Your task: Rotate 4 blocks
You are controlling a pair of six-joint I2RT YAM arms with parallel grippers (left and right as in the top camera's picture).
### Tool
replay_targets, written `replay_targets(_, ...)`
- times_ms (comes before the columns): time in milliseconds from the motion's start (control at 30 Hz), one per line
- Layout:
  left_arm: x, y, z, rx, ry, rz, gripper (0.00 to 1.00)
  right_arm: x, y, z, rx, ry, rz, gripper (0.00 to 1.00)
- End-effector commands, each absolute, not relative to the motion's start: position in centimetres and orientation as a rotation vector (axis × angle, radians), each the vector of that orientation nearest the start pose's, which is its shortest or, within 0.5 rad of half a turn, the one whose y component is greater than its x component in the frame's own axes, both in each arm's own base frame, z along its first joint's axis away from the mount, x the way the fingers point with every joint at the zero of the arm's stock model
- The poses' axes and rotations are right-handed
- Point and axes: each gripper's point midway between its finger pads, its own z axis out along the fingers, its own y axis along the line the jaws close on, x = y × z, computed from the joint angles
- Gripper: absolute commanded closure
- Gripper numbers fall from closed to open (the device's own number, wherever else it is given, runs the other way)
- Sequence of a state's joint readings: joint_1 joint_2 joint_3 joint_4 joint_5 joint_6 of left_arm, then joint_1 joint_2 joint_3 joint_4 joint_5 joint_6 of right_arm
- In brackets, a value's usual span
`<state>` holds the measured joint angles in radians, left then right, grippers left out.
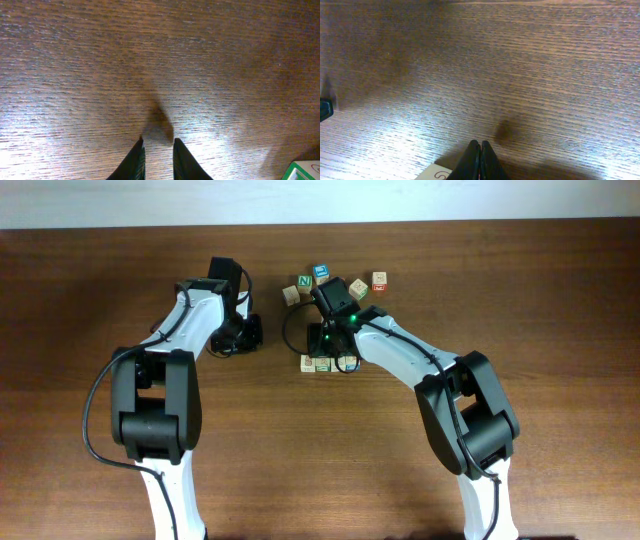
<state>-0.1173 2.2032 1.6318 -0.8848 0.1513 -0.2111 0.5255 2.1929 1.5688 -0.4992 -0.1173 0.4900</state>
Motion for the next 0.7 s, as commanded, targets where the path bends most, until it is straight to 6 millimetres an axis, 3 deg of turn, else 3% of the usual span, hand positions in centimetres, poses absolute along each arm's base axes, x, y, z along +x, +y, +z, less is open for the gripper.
replay_targets(0, 43.9, -7.5, 0.1, -0.149, 3.037, -0.232, 0.82, 43.4, 27.9, 1.2, -0.099, 2.774, 0.457, 0.96)
replay_targets(233, 43.9, -7.5, 0.1, -0.149, 3.037, -0.232, 0.83, 43.2, 27.9, 1.2, -0.100, 2.781, 0.457, 0.96)
replay_targets(300, 43.9, -7.6, 0.1, -0.149, 3.037, -0.237, 0.83, 43.9, 28.0, 1.5, -0.103, 2.749, 0.463, 0.88)
replay_targets(333, 43.9, -7.6, 0.1, -0.149, 3.037, -0.237, 0.82, 44.7, 28.1, 2.1, -0.100, 2.719, 0.476, 0.83)
replay_targets(400, 43.9, -7.6, 0.1, -0.149, 3.037, -0.237, 0.83, 47.3, 26.8, 5.3, -0.115, 2.672, 0.463, 0.75)
replay_targets(433, 43.9, -7.6, 0.1, -0.149, 3.037, -0.237, 0.83, 48.2, 24.9, 7.2, -0.074, 2.697, 0.435, 0.75)
replay_targets(467, 43.8, -7.6, 0.1, -0.149, 3.040, -0.237, 0.83, 48.2, 23.1, 7.8, -0.029, 2.736, 0.409, 0.75)
replay_targets(533, 43.8, -7.6, 0.1, -0.146, 3.041, -0.236, 0.83, 46.7, 19.0, 6.1, 0.073, 2.867, 0.333, 0.78)
replay_targets(667, 43.8, -8.6, 0.1, -0.112, 3.033, -0.239, 0.82, 44.6, 17.6, 1.3, 0.072, 2.940, 0.294, 0.86)
